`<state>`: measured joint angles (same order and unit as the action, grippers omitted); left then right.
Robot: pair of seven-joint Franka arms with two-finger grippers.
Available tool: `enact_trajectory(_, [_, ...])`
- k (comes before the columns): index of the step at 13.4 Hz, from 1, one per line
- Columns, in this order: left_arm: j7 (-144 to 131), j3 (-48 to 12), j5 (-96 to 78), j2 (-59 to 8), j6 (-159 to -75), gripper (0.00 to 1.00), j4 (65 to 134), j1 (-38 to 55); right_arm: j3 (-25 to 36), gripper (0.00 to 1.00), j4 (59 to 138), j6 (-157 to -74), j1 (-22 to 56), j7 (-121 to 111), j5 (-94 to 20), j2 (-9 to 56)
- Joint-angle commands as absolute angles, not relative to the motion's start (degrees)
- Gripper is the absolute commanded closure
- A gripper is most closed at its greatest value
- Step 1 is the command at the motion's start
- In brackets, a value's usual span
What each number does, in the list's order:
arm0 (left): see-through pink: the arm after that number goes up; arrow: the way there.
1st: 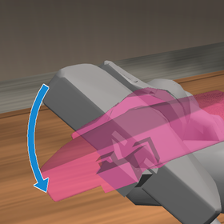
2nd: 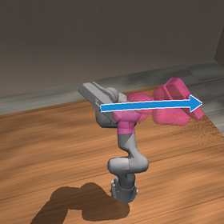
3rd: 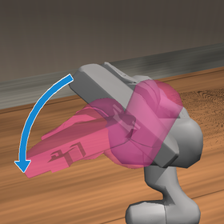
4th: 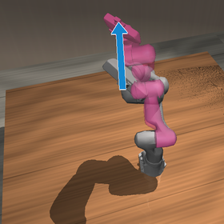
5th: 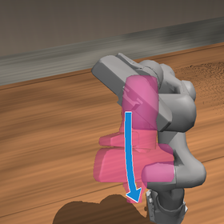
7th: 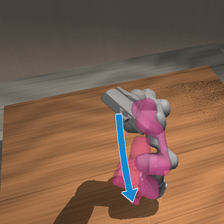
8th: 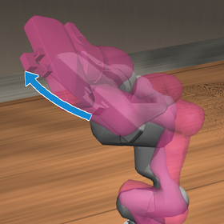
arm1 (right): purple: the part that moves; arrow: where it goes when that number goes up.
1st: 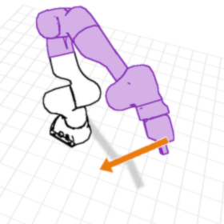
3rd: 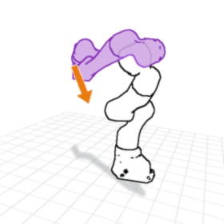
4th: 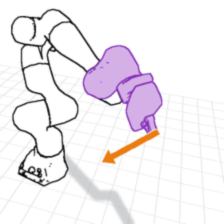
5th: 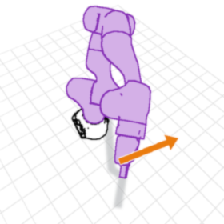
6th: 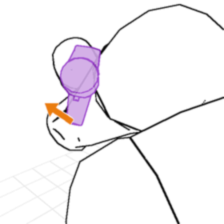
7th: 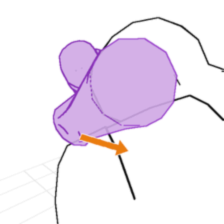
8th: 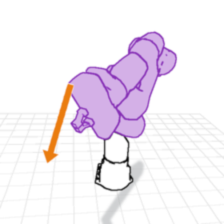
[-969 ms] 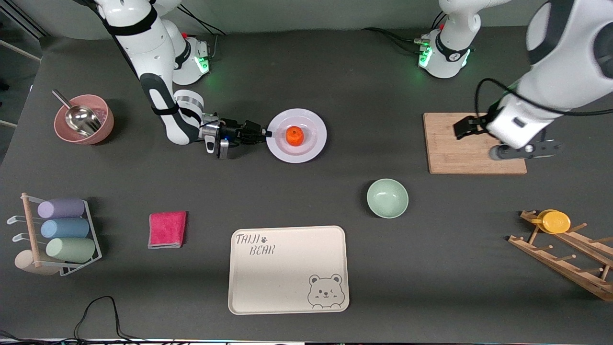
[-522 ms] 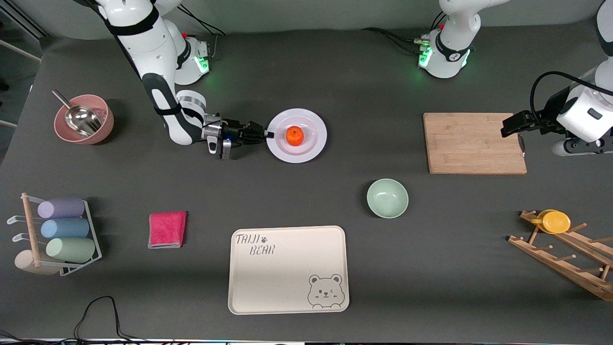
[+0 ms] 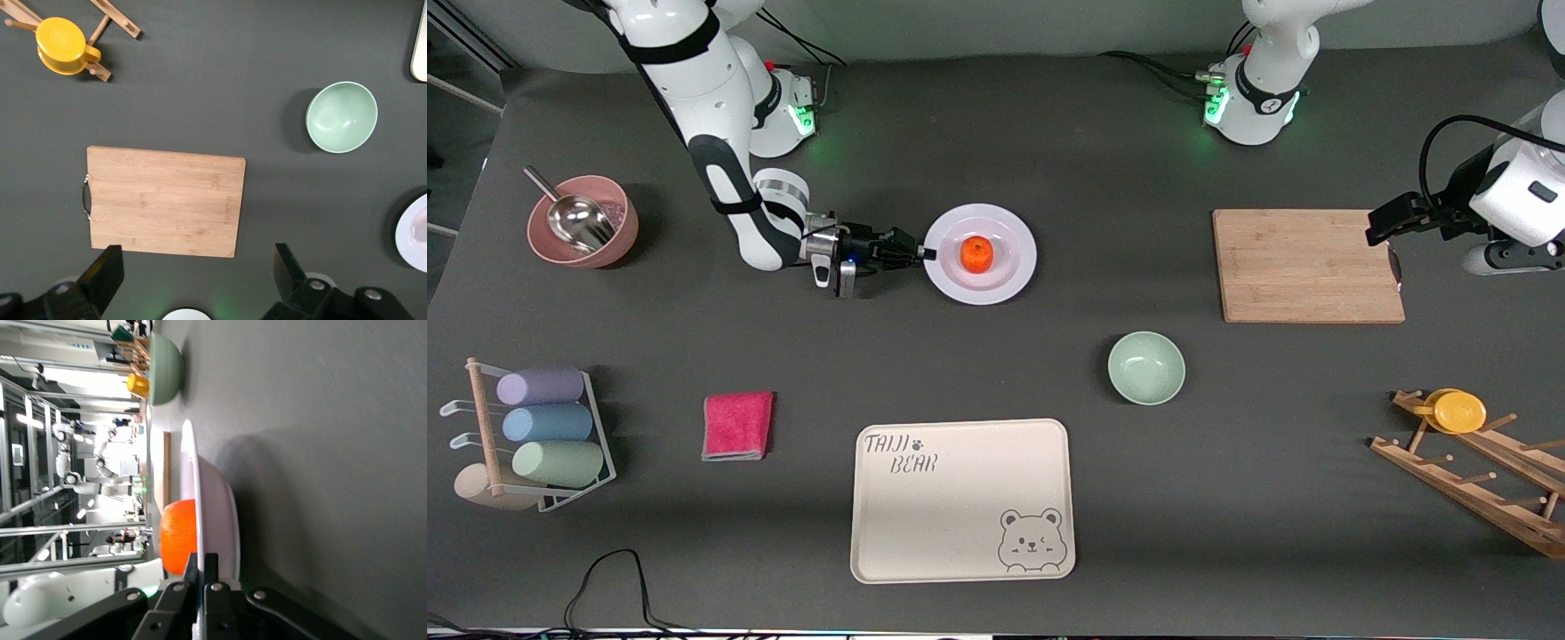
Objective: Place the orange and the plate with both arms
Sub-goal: 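Slide the plate with the right gripper toward the bear tray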
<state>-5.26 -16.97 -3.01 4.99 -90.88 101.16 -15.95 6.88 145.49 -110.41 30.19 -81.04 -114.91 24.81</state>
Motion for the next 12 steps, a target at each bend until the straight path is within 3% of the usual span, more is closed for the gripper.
enact_trajectory(1, [-3.96,-16.61,-2.02,8.17,-92.28,0.0,102.04,-15.56,6.77,1.0,146.42,-111.18,28.22,-72.45,-111.55,15.76])
enact_trajectory(7, [-3.96,-17.66,0.44,7.91,-92.81,0.0,101.69,-14.68,7.03,1.0,145.73,-111.18,26.02,-65.05,-109.51,9.05])
enact_trajectory(9, [-4.04,-18.72,0.53,8.08,-93.69,0.0,101.6,-14.59,7.03,1.0,143.19,-111.18,25.32,-64.95,-109.25,10.36])
enact_trajectory(12, [-4.04,-19.16,0.44,8.26,-93.87,0.0,101.69,-14.76,7.03,1.0,133.54,-110.92,23.21,-64.69,-109.16,18.25])
